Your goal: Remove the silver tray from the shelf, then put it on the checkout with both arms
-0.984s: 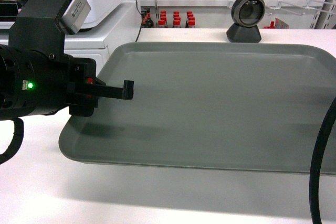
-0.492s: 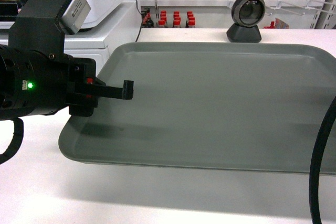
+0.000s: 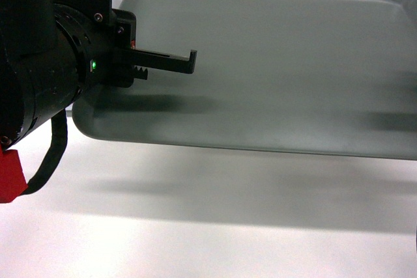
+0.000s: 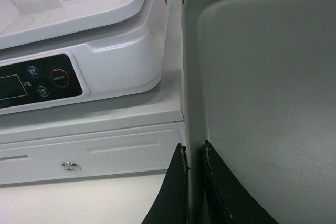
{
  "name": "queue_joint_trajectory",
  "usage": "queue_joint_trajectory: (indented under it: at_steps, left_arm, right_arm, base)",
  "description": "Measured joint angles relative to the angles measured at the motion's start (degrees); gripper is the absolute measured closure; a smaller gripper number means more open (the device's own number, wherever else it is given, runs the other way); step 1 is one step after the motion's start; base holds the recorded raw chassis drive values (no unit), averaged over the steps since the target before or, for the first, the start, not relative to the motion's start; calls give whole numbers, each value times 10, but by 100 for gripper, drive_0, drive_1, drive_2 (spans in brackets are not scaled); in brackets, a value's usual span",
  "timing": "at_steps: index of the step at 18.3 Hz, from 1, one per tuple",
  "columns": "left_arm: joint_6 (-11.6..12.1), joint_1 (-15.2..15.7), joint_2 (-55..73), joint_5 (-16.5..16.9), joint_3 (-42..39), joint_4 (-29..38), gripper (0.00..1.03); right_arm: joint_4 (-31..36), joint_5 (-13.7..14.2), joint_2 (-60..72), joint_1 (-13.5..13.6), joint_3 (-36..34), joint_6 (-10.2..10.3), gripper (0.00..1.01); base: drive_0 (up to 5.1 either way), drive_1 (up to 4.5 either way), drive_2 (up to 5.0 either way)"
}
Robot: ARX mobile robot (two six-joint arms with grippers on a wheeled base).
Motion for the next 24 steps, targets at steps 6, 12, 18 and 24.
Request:
queue_joint_trajectory:
  at_steps: [6,12,18,24]
  left_arm:
    - [-37,-1,54,35,78,-73,99]
    - [-52,2,169,43,182,-103,99]
    - [-53,3,255,52,241,-123,99]
    - [-57,3,289,52,276,-137,99]
  right_arm:
    - [-81,-43,78,-45,93,-24,98]
    - [-132,-32,150,-59,196,-81,98]
    - [-121,-36,260,-74,247,-100,98]
    - [-111,-38,294,-78,282,-111,98]
  base:
    - [0,0,0]
    - [0,0,0]
    - [0,0,0]
    - [0,0,0]
